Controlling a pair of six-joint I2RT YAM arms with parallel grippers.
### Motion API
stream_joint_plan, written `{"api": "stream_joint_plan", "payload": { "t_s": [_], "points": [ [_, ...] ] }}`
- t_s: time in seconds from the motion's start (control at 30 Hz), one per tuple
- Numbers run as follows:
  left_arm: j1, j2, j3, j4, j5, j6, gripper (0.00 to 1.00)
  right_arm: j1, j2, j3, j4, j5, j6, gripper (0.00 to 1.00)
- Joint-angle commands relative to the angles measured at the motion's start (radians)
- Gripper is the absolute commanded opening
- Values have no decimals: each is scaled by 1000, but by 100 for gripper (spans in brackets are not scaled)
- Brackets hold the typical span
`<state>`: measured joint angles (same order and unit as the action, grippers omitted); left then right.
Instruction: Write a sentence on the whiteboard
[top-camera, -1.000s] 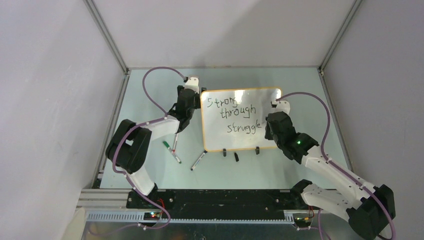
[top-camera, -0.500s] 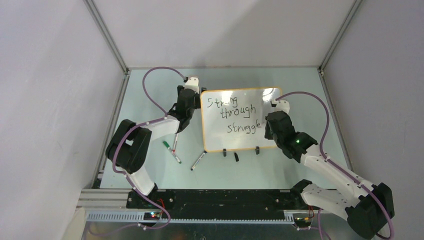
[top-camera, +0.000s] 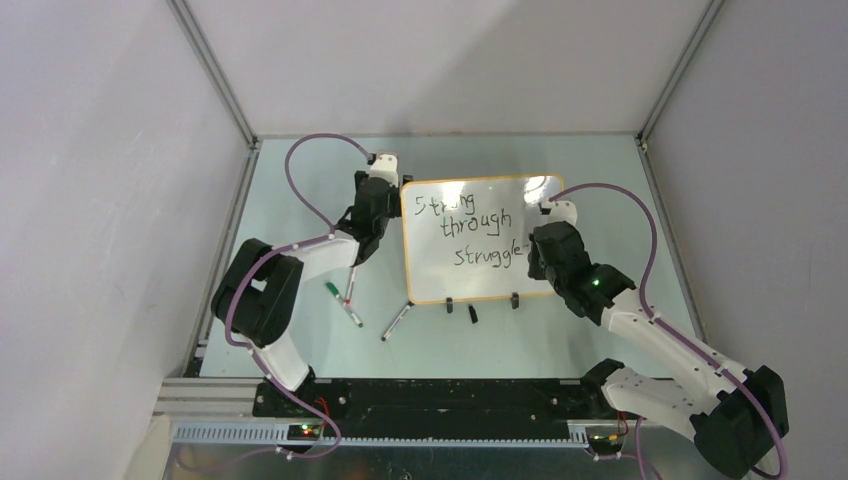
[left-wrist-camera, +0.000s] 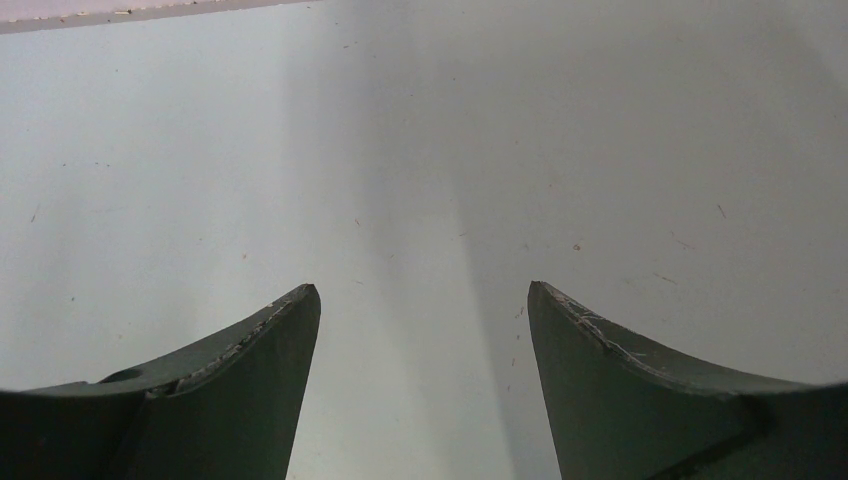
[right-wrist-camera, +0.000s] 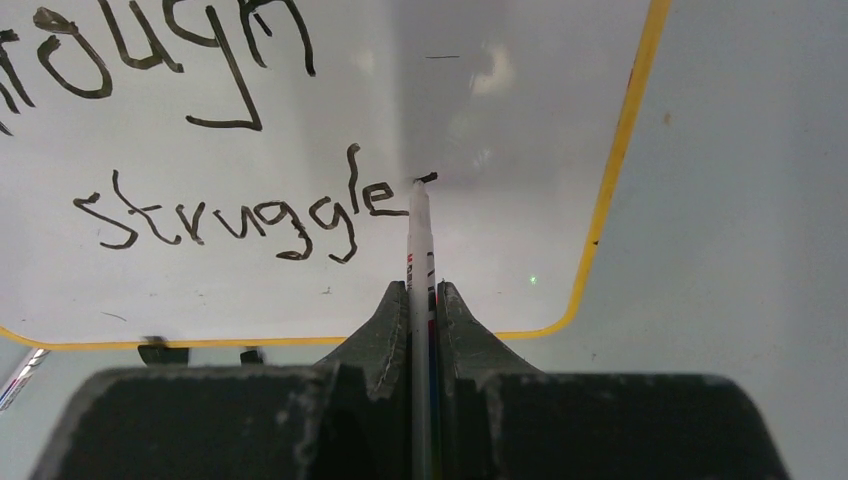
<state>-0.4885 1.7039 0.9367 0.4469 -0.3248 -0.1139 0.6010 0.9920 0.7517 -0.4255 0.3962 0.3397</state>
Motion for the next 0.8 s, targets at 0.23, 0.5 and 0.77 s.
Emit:
{"api": "stream_joint_plan", "payload": {
  "t_s": [0.23, 0.5, 0.77],
  "points": [
    [-5, -24, -8, 46, 8, 0, 82, -1, -2, 8, -33, -7, 18, 0],
    [-5, -23, -7, 46, 9, 0, 82, 0, -14, 8, -65, 37, 36, 0],
    [-4, -23, -9, 46, 9, 0, 82, -2, -22, 7, -92, 51, 48, 0]
  ]
}}
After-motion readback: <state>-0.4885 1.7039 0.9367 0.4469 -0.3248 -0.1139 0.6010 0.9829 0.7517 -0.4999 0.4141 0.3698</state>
